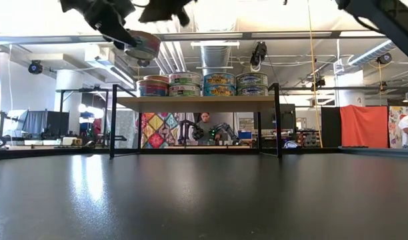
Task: Stack canned seafood by type on shelf
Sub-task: Stack the blue pink tuna can on the top of the bottom blue pink tuna can on the shelf
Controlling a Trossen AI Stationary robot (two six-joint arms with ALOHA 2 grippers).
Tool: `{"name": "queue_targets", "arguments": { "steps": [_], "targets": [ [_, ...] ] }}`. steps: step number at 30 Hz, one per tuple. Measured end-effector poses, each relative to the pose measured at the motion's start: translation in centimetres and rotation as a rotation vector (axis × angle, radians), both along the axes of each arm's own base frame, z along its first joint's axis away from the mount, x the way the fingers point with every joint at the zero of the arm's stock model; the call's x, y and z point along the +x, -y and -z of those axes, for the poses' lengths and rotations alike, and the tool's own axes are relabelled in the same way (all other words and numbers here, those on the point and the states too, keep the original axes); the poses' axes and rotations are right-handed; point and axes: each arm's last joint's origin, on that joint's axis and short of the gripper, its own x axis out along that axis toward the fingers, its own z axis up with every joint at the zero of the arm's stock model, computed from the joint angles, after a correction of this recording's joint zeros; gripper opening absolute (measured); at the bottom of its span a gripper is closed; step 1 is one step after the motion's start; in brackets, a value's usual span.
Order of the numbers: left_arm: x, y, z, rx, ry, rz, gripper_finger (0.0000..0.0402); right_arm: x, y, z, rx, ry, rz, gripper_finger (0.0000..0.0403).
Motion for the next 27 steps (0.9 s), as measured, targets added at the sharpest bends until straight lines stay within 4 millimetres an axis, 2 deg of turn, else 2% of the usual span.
{"name": "queue_targets", "arguments": {
  "steps": [4,7,10,13,22,27],
  "targets": [
    [0.3,-0.9,0.2,-0.007,-0.005,-0.023,0.0372,0.5,2.5,0.8,0.064,0.054,0.076,0.0013],
    [0.6,-1.2,1.0,-0.030,-0.034,-0.025,0.0373,0.9,3.6,1.2,0.041,0.077,0.088,0.0013],
    [0.8,-1.5,1.6,-0.027,-0.061,-0.046,0.0373,1.4,4.5,2.5,0.079,0.057,0.096,0.0013],
    [1.1,-2.0,1.6,0.006,-0.061,-0.089,0.0374,1.8,4.7,3.9,0.085,0.002,0.088,0.0013],
    [1.7,-2.7,2.0,-0.006,-0.057,-0.114,0.0375,1.7,5.3,4.9,0.101,-0.054,0.109,0.0013],
    [2.2,-3.3,2.6,-0.022,-0.069,-0.142,0.0393,2.1,5.9,6.3,0.102,-0.095,0.116,0.0013]
  ]
}}
